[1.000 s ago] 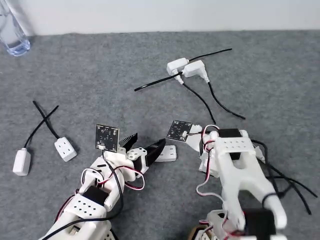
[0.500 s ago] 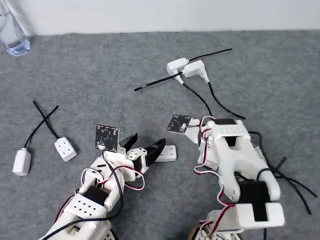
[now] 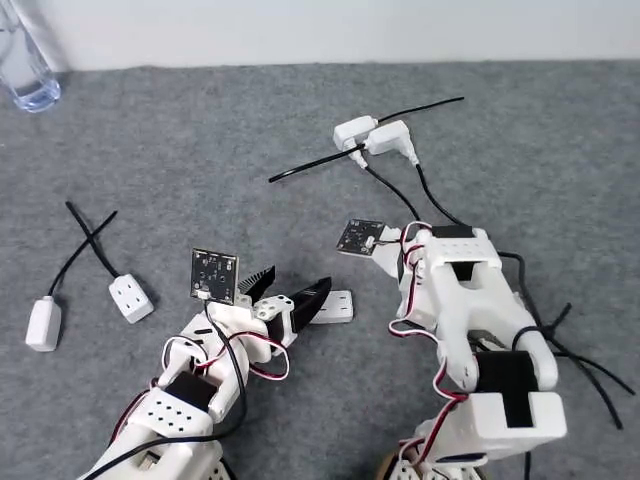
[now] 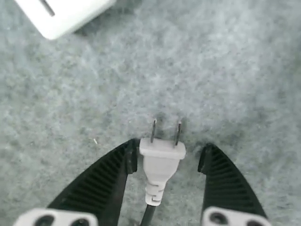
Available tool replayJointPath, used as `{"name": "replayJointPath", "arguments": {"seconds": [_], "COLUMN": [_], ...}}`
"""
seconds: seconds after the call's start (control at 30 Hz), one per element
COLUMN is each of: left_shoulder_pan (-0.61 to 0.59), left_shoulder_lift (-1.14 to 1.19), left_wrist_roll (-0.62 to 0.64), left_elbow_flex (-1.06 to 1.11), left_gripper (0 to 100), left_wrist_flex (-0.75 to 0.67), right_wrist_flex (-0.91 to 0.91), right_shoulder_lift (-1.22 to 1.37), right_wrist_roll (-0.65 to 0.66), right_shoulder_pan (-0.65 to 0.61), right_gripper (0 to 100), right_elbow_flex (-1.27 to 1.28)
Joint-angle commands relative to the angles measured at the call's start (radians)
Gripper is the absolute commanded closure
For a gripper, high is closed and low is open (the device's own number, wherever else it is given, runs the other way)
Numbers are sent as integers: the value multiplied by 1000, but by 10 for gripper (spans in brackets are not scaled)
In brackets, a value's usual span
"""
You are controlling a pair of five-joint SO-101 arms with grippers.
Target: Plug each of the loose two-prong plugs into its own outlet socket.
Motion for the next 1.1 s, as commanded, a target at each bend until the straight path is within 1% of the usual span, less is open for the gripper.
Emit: {"name": "replayJointPath", "arguments": {"seconds": [0.0,0.2,0.43,0.5,0.6,0.67,0.73,0.9,1.07], "left_shoulder_pan": [2,0,-2,-2,-2,0,0,2,2], "left_shoulder_lift": [-8,-8,-8,-8,-8,-8,-8,-8,-8], "left_wrist_roll": [0,0,0,0,0,0,0,0,0], "left_elbow_flex": [-8,-8,-8,-8,-8,-8,-8,-8,-8], "left_gripper": [701,701,701,701,701,701,701,701,701], "left_wrist_flex": [-17,-17,-17,-17,-17,-17,-17,-17,-17], "right_wrist_flex": [56,54,45,45,45,44,44,54,142], "right_shoulder_lift": [-12,-12,-7,-4,-1,-2,-10,-67,-236], "right_wrist_roll": [0,0,2,28,84,92,92,84,-8], "right_shoulder_pan": [24,44,39,39,41,42,39,13,-65], "right_gripper": [790,790,796,842,996,974,992,990,990], "right_elbow_flex": [-38,-40,-37,-37,-29,-20,-12,-12,-5]}}
